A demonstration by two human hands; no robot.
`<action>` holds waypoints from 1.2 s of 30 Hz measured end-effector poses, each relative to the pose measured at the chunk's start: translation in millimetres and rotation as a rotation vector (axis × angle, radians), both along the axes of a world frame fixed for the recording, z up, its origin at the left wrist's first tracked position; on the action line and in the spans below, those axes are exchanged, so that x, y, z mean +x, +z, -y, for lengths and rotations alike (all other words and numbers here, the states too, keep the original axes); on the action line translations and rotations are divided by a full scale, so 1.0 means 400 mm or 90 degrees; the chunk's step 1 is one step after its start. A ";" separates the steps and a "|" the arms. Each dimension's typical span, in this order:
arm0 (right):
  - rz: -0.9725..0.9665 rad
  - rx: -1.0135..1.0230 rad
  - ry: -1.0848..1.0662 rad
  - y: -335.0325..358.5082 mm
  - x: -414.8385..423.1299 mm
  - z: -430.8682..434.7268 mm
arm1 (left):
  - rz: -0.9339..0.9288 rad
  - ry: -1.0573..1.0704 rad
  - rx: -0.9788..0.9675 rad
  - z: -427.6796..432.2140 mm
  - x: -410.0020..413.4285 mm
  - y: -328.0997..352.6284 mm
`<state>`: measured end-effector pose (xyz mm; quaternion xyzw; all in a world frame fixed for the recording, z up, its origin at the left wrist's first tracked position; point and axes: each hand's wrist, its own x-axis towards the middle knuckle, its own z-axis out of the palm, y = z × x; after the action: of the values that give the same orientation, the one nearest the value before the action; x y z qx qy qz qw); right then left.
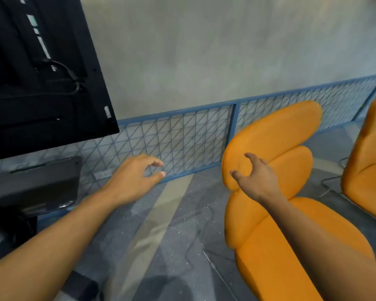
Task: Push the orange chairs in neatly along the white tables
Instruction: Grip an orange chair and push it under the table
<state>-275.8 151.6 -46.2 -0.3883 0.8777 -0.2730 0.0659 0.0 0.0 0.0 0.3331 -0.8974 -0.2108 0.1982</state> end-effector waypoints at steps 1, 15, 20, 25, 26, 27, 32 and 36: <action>0.008 -0.014 -0.012 -0.002 -0.019 0.019 | -0.003 -0.001 0.009 0.017 -0.021 -0.006; 0.100 -0.029 -0.188 0.001 -0.142 0.301 | 0.038 -0.081 0.047 0.300 -0.196 -0.088; 0.110 -0.045 -0.312 -0.012 -0.138 0.390 | 0.030 -0.165 0.037 0.436 -0.261 -0.099; 0.102 -0.016 -0.387 -0.028 -0.141 0.412 | 0.059 -0.278 0.062 0.547 -0.351 -0.111; 0.104 -0.020 -0.395 -0.029 -0.141 0.410 | 0.071 -0.303 0.064 0.558 -0.373 -0.111; 0.110 -0.024 -0.406 -0.031 -0.142 0.407 | 0.088 -0.337 0.069 0.569 -0.405 -0.112; 0.087 -0.018 -0.434 -0.036 -0.136 0.406 | 0.163 -0.489 0.085 0.592 -0.576 -0.104; 0.072 -0.021 -0.424 -0.049 -0.139 0.412 | 0.199 -0.587 0.019 0.587 -0.730 -0.095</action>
<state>-331.2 -13.2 -65.6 -0.0652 0.9468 -0.3149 0.0154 -292.1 -234.6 -38.1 -0.0684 -0.9673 -0.2372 -0.0578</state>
